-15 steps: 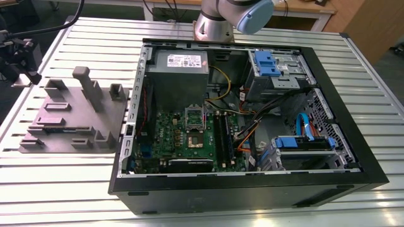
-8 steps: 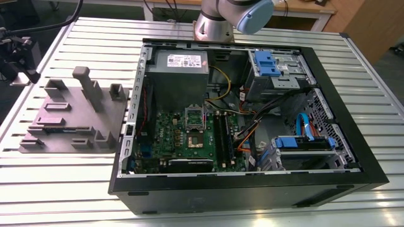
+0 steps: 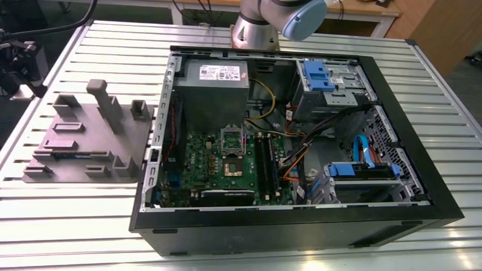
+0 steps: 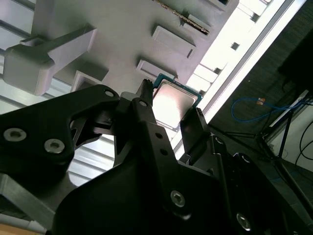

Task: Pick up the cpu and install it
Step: 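Pick up the cpu and move it towards the insertion slot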

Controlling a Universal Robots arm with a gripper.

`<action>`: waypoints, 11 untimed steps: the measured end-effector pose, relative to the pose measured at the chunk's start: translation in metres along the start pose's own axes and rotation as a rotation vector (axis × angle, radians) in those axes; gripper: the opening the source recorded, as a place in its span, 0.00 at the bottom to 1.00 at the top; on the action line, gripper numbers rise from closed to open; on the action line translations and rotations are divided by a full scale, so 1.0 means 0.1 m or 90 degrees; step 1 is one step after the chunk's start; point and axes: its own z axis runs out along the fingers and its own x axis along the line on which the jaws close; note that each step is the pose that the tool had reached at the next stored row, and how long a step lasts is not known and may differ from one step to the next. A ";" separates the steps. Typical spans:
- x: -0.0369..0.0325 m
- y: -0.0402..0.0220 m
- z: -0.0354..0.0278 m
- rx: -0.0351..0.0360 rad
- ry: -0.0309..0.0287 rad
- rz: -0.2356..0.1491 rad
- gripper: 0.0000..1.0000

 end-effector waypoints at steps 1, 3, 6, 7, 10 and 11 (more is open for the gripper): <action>0.000 0.000 -0.007 0.0000 0.0000 0.000 0.47; 0.000 0.001 -0.018 -0.0001 -0.0001 0.000 0.47; 0.000 0.001 -0.030 -0.0001 -0.0002 0.000 0.47; 0.000 0.001 -0.032 -0.0001 -0.0002 0.000 0.47; 0.000 0.003 -0.037 0.0000 0.0000 0.000 0.47; 0.000 0.005 -0.037 0.0000 0.0000 0.000 0.47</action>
